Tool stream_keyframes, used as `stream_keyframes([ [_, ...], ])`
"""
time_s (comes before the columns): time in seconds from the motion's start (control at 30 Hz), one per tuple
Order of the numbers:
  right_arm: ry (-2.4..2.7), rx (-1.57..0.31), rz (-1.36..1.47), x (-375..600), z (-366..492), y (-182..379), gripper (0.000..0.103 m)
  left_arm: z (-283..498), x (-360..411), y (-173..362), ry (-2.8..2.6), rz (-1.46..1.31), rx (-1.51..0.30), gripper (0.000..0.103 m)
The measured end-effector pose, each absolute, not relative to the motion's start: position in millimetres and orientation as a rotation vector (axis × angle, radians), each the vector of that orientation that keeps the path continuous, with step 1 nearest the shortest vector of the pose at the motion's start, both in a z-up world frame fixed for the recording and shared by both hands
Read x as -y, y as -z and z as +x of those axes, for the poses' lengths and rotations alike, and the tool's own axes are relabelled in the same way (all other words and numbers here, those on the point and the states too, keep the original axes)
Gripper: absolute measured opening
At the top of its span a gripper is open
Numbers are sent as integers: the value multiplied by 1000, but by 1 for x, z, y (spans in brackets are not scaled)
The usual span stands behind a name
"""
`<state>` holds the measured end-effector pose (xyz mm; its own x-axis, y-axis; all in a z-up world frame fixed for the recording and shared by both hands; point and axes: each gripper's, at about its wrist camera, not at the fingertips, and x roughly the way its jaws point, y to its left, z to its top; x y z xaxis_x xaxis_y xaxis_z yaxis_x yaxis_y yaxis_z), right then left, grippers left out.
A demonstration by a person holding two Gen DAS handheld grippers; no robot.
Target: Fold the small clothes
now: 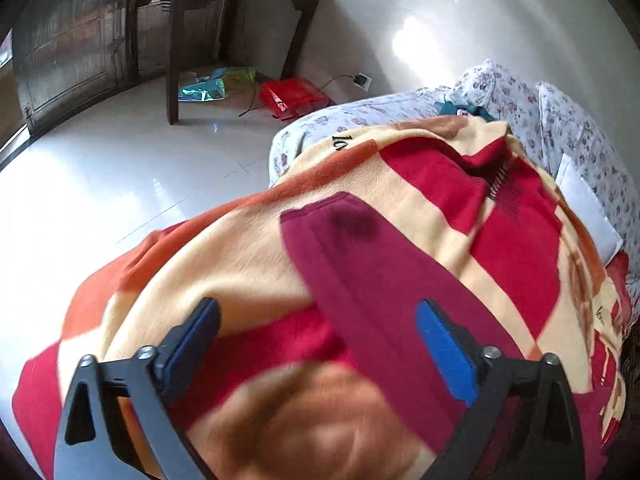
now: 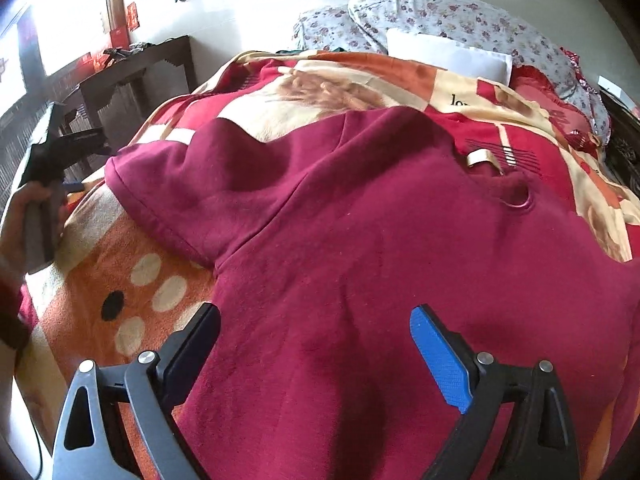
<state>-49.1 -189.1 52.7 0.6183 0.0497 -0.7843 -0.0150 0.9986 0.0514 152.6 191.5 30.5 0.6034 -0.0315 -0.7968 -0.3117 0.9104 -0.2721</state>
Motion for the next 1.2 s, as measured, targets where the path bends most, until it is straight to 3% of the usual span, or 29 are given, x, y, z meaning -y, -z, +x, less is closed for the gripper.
stream_keyframes([
  [0.03,-38,-905,44,190,-48,-52,98,159,-191,-26,-163,-398,-932,93],
  [0.17,-41,-906,46,190,-48,-53,98,176,-184,-18,-183,-360,-949,69],
  [0.23,-45,-902,46,191,-49,-54,98,179,-181,-20,-159,-351,-946,34],
  [0.27,-44,-901,47,192,-50,-55,98,180,-181,-20,-147,-360,-951,9],
  [0.57,9,-844,136,234,-68,-79,98,116,-139,-112,27,-326,-728,8],
  [0.8,90,-804,182,285,-94,-97,98,47,-19,-170,319,-209,-656,8],
  [0.97,175,-788,231,337,-119,-103,98,13,95,-158,515,-101,-695,8],
  [1.2,298,-804,284,398,-146,-93,98,-30,229,-78,672,50,-832,8],
])
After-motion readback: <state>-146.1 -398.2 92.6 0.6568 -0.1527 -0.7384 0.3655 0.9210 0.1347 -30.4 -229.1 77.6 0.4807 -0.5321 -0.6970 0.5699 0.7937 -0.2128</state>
